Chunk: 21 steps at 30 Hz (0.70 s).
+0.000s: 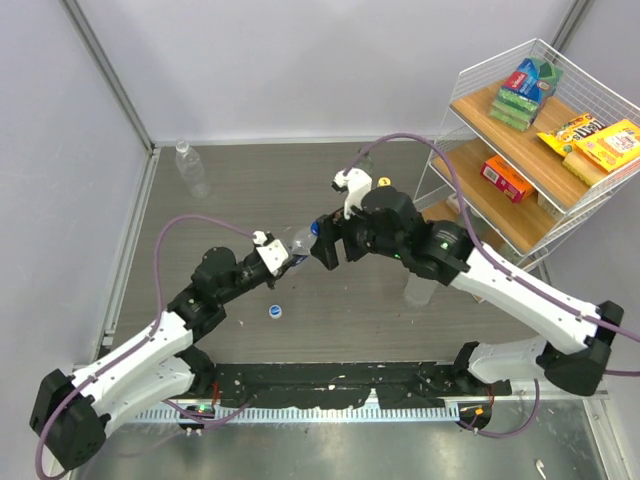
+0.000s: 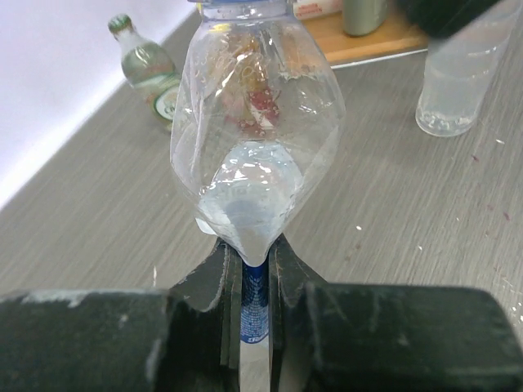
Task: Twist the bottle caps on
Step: Screw the bottle cap onto the plastic bottle.
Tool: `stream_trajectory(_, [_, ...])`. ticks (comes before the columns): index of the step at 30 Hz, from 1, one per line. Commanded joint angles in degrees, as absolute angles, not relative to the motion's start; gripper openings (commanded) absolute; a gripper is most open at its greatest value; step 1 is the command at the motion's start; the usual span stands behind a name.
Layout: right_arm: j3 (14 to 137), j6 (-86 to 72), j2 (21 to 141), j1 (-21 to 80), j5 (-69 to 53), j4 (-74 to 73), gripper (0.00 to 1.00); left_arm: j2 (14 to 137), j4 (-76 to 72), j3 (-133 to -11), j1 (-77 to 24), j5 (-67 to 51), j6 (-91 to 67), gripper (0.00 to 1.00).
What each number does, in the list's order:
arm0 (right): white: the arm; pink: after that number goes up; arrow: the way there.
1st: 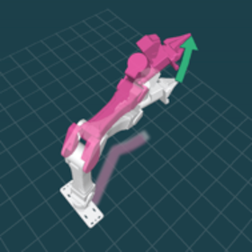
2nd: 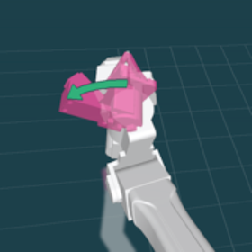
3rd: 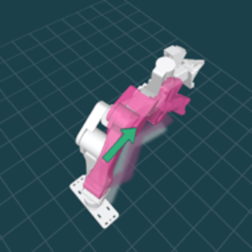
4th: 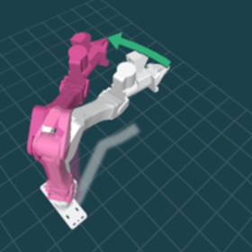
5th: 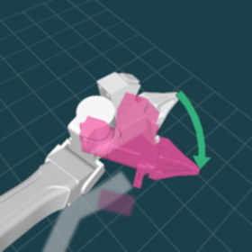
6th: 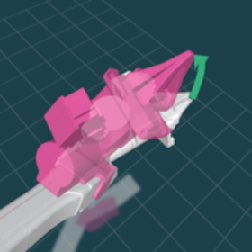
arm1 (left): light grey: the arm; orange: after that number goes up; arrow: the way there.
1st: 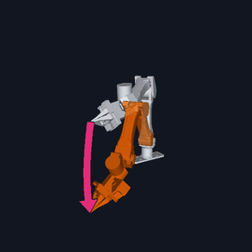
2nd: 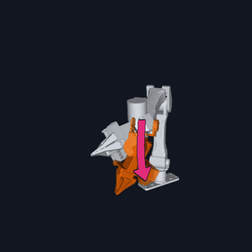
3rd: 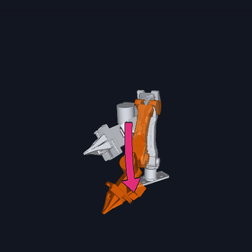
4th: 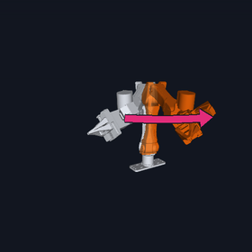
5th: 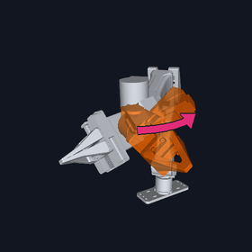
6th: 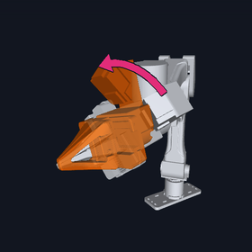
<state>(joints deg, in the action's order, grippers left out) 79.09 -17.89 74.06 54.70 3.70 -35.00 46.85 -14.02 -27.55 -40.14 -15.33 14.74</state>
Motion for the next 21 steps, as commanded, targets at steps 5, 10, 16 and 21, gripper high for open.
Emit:
stream_trajectory(5, [75.2, 2.3, 64.3, 54.7, -6.0, -29.9, 0.86, 48.0, -13.5, -29.2, -31.5, -36.7, 14.1, 0.00])
stream_trajectory(10, [69.8, 22.7, 59.1, 54.6, -15.1, -35.5, 0.84, 48.2, 2.1, -31.8, -29.0, -56.3, 30.3, 0.00])
stream_trajectory(16, [69.8, 29.6, 56.3, 54.6, -21.4, -39.1, 0.86, 54.4, 14.4, -39.0, -25.9, -64.7, 37.6, 0.00])
stream_trajectory(21, [70.4, 33.1, 57.9, 54.7, -24.8, -37.6, 0.82, 58.1, 22.3, -43.1, -25.8, -67.6, 43.7, 0.00])
